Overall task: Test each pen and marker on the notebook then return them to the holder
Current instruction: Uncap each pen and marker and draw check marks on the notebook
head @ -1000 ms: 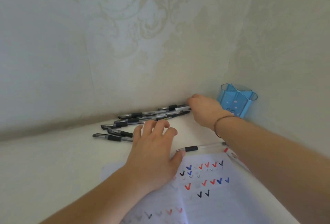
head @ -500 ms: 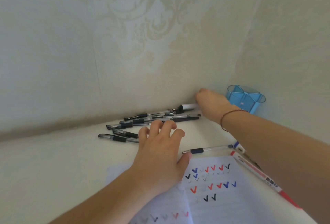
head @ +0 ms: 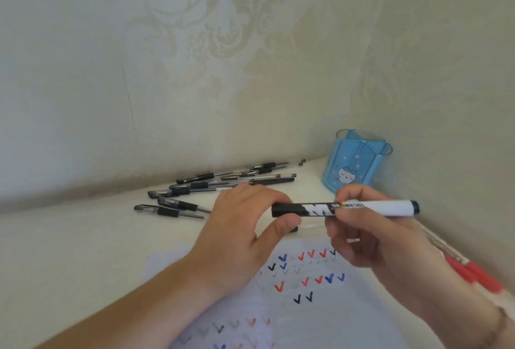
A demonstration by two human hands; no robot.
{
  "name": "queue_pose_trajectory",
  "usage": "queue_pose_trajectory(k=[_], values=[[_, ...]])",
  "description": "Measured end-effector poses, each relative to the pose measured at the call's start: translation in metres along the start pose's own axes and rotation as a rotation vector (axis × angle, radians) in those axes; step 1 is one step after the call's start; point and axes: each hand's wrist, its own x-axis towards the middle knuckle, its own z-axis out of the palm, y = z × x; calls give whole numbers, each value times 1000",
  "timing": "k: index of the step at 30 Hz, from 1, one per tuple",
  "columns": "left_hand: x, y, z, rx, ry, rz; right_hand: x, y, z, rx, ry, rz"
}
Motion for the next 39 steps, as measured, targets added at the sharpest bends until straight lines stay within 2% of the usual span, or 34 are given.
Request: queue_pose_trajectory(k=[6,9,14,19,22,25,27,31,35,39], values=[[-4,11,1,41,-181,256,-8,26,4,-27,39,-54],[-6,15,-2,4,-274,255,-8,33,3,-17,-2,-144],[-5,18,-9,-20,-364,307,-11,35,1,53,-182,-291],[-3,18,-12,-211,-465,238,-11,34,-10,-204,-155,-396],[-6,17,-11,-229,-467,180,-10,29,-19,-113,-134,-368],[-8,12,-11,-219,-393,139,-7,24,-27,1,-161,-272],[-7,10,-10,-207,-337,140,-6,24,-27,-76,-132,-187],[-8,9,-3,-147,-304,152,-5,34,-19,-276,40,-76],[-5,8,0,-139,-284,121,-7,36,-13,-404,64,-20],[-3,8,-1,-139,-186,18,-7,37,-11,-492,73,-12]])
